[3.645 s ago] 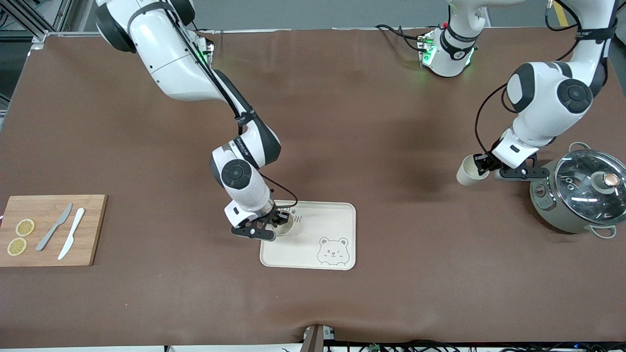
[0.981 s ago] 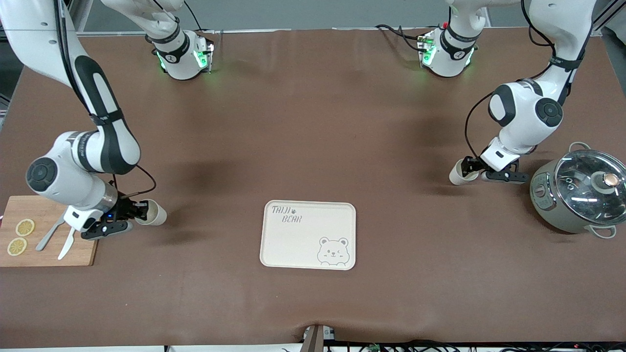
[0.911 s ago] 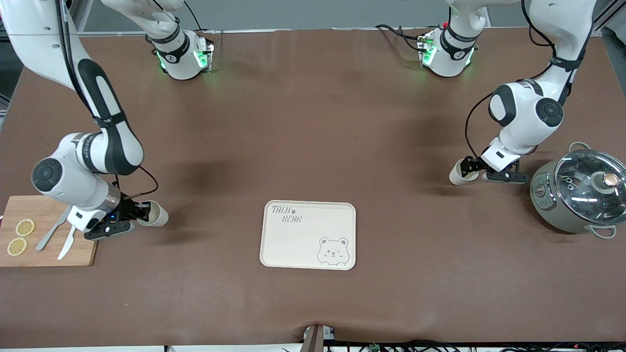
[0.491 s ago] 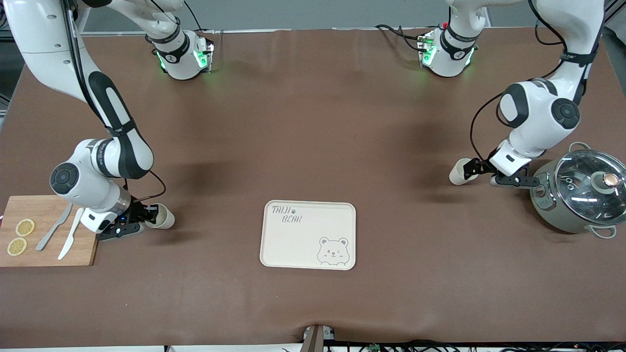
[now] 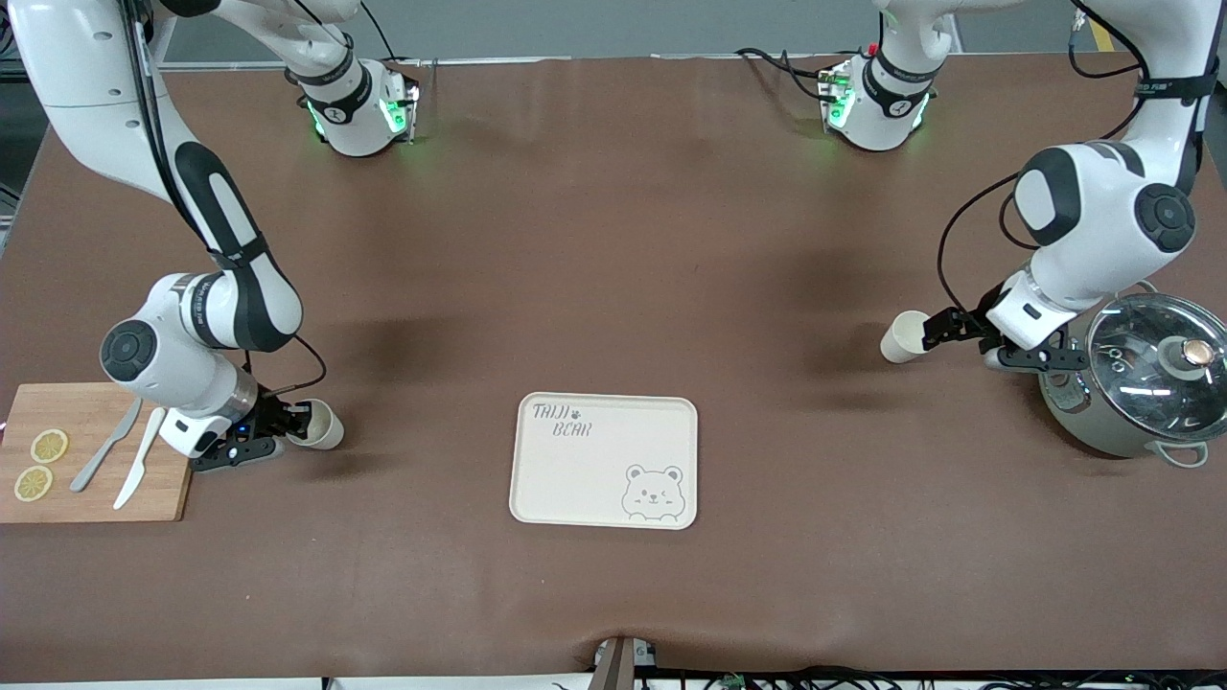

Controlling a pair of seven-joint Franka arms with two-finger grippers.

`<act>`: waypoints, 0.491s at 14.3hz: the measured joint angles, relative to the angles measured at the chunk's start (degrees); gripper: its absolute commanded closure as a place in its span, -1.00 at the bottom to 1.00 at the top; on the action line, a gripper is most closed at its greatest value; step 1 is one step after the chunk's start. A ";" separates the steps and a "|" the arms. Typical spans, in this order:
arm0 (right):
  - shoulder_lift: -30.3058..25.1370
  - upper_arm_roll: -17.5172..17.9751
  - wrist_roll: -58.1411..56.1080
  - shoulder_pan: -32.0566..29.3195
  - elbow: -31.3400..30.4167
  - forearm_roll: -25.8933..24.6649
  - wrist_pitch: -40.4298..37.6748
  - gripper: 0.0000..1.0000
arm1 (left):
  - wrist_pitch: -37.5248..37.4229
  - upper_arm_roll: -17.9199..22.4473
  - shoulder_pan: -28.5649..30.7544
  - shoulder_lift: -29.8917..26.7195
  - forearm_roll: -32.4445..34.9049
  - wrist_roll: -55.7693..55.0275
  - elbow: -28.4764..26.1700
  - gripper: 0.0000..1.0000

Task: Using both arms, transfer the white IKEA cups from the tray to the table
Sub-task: 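Set the left cup beside the pot while the right gripper nears the board, then open the right gripper releasing its cup while the left gripper rises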

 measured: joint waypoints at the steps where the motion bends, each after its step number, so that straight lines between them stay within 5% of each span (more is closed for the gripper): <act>1: 0.00 0.00 0.00 0.00 0.00 0.00 0.05 -1.00 | -1.60 0.00 0.01 -0.45 1.30 -1.69 1.40 -1.00; 7: 0.00 0.00 0.00 0.00 0.02 0.00 0.19 -1.00 | -10.03 -0.05 -0.05 -2.27 4.93 -9.46 9.47 -1.00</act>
